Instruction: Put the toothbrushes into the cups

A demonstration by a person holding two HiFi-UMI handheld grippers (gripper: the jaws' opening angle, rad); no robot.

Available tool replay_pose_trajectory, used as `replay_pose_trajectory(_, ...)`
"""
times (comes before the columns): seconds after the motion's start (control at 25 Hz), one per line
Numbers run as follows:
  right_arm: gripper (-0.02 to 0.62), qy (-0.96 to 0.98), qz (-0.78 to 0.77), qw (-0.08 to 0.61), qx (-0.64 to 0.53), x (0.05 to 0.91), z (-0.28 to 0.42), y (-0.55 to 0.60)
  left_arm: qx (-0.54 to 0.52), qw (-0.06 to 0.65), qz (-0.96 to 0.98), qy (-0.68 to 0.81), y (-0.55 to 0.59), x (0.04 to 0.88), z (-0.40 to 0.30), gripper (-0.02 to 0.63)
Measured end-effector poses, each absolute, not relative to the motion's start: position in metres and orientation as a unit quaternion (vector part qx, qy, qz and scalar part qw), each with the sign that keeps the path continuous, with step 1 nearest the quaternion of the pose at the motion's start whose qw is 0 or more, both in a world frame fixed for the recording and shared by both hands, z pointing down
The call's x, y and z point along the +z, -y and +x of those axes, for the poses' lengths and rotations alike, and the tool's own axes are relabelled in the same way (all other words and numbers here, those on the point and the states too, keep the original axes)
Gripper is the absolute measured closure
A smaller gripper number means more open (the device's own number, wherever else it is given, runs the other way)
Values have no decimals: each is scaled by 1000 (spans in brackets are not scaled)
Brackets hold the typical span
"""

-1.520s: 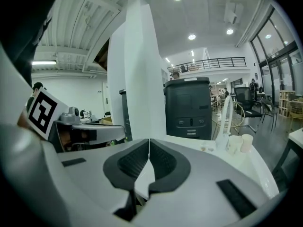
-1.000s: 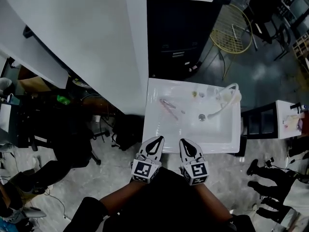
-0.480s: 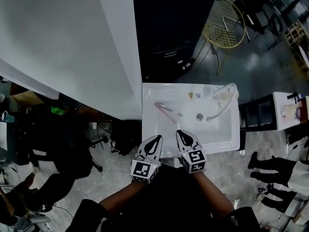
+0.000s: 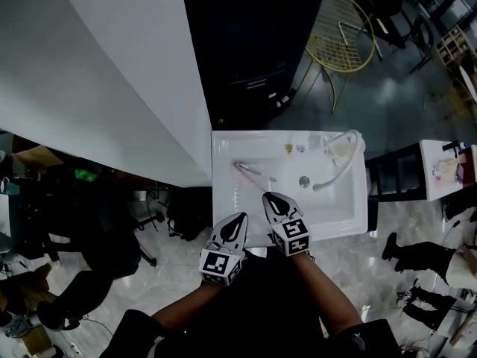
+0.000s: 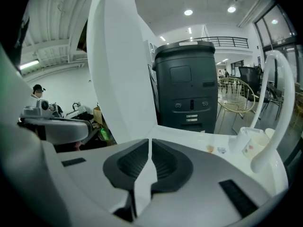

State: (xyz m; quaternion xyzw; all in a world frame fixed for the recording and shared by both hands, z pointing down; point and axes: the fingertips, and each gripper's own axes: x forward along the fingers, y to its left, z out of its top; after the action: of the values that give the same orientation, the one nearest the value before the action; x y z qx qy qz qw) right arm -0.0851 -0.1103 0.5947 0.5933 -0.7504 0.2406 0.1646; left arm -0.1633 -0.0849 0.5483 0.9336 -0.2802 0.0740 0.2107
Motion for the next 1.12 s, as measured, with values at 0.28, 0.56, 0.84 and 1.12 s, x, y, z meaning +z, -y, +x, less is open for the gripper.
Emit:
replay_pose_trajectory(0.28,575,777,539,216,244,643,-78,139,92,191,927,310,98,547,-158,594)
replay_pose_trajectory(0.56,574,781,511,242,264,706,-69,168,96,185,919,335,123,556,-130,594)
replay_pose_trajectory(0.84,538,762,509,252,311,749,-54,185,135,167,915,341,133,582,-112,594)
replay_pose_trajectory(1.12,506,772,473,298,304,775,-65,194,138,192,902,362,136,597,-114,594)
